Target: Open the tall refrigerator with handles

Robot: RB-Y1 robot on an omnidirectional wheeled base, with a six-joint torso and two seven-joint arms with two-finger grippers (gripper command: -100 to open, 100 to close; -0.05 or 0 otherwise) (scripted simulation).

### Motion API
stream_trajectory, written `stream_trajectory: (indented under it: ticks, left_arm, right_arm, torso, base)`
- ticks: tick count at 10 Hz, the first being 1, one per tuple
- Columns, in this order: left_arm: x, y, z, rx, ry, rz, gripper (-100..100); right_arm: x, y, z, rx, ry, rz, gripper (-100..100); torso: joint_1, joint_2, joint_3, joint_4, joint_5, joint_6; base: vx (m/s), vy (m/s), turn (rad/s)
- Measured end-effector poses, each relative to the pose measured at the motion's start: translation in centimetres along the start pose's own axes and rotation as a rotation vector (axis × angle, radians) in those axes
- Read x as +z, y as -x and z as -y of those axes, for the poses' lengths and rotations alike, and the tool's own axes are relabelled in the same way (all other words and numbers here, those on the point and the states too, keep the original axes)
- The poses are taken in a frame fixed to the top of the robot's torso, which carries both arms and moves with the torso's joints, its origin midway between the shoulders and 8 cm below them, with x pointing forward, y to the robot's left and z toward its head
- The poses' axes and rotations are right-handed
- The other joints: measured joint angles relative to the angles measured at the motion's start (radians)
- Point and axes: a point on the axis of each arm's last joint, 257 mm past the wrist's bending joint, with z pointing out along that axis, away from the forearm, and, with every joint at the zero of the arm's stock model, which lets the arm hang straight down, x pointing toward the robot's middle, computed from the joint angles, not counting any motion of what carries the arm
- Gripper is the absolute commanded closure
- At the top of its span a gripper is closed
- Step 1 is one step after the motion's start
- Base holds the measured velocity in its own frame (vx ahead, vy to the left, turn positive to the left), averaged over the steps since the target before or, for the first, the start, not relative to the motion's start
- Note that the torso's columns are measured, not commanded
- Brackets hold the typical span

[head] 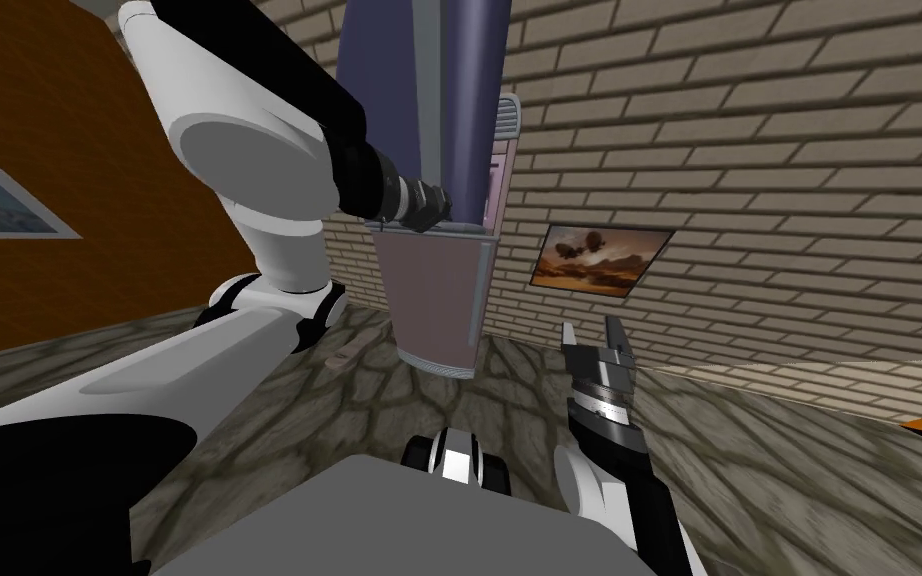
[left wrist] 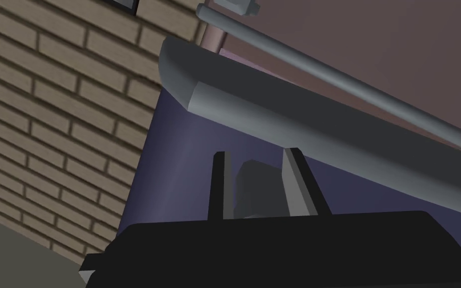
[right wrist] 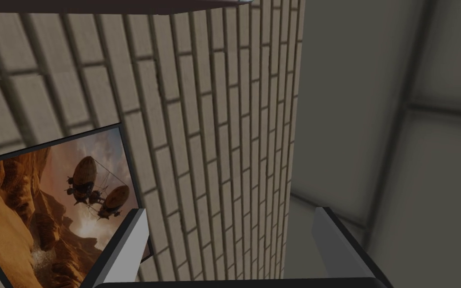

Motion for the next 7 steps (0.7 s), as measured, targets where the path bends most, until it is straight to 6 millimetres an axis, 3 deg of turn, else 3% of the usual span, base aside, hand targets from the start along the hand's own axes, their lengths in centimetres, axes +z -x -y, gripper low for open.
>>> stream_trajectory:
  ticks: [3,7]
  left_arm:
    - [-0.8,-0.9,2.0,0.008,-0.073,-0.025,100]
    - [-1.5,-2.4,5.3,0.019,-0.163,-0.074,100]
  right_arm:
    - [0.0,0.0,0.0,0.000,0.000,0.000,0]
    - [0.0,0.0,0.0,0.000,0.000,0.000,0]
  torso:
    - [0.013,0.005,0.004,0.001,0.007,-0.005]
    - [0.008,0.005,0.001,0.005,0.004,-0.003]
  base:
    - [-0.146,0.286,-0.058]
    - [-0.114,0.242,-0.044]
